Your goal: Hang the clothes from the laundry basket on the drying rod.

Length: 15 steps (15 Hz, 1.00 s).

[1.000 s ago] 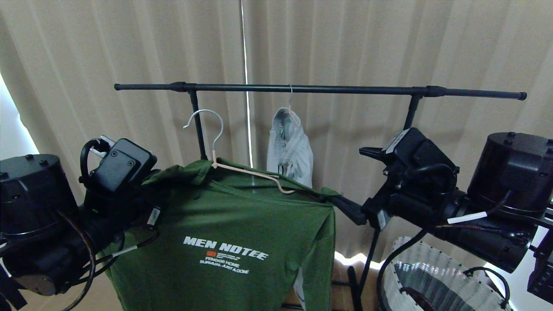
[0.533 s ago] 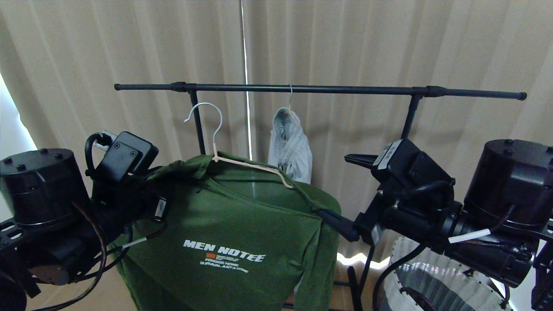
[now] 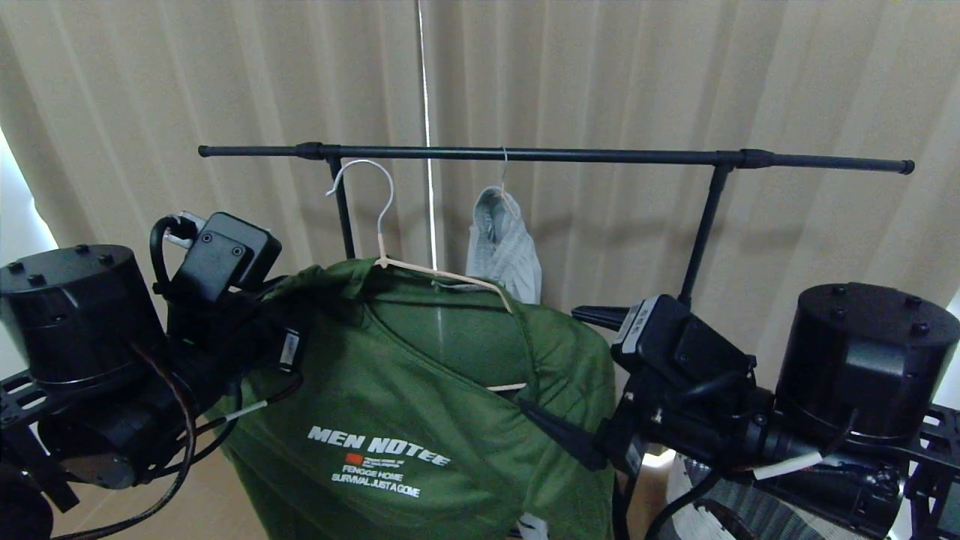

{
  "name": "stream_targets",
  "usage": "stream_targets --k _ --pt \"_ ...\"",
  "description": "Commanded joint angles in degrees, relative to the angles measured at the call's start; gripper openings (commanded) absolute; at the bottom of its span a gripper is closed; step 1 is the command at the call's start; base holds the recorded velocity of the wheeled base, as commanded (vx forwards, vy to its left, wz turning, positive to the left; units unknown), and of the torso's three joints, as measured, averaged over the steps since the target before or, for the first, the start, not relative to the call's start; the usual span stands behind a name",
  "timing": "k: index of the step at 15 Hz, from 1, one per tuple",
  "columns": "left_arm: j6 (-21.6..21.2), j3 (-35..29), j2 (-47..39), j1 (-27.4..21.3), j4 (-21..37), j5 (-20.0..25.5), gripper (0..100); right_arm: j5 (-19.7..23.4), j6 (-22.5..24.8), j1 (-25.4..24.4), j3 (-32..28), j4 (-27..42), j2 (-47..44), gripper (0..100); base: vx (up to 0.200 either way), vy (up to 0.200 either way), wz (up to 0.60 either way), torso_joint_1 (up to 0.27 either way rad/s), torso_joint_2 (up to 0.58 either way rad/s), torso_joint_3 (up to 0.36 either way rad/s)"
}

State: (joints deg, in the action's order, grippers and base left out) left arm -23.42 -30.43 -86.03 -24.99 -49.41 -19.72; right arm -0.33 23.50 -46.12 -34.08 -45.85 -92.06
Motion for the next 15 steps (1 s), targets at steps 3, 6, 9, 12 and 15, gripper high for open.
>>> stream_targets --k 3,6,9,12,15 --pt "-0.05 -0.69 -0.02 -0.41 0.01 -0.14 0 -0.02 -0.04 -0.73 1.57 -0.21 0.57 100 0.000 0.000 0.00 0.000 0.00 0.000" --pt "-0.05 1.25 0.34 -1.29 0.01 0.30 0 -0.20 0.05 -0.73 0.51 -0.21 0.83 100 0.000 0.000 0.00 0.000 0.00 0.000" --pt "-0.22 4.06 0.78 -5.95 -0.43 0.21 0 -0.55 0.23 -0.47 -5.47 0.59 -0.75 100 0.000 0.000 0.00 0.000 0.00 0.000" --pt "-0.66 3.97 0.69 -7.79 -0.69 -0.05 0 -0.90 0.23 -0.47 -8.19 0.67 -3.83 100 0.000 0.000 0.00 0.000 0.00 0.000" --pt "-0.66 4.15 0.86 -8.06 -1.39 -0.05 0 -3.27 0.23 -0.11 -10.30 0.67 -7.08 100 0.000 0.000 0.00 0.000 0.00 0.000"
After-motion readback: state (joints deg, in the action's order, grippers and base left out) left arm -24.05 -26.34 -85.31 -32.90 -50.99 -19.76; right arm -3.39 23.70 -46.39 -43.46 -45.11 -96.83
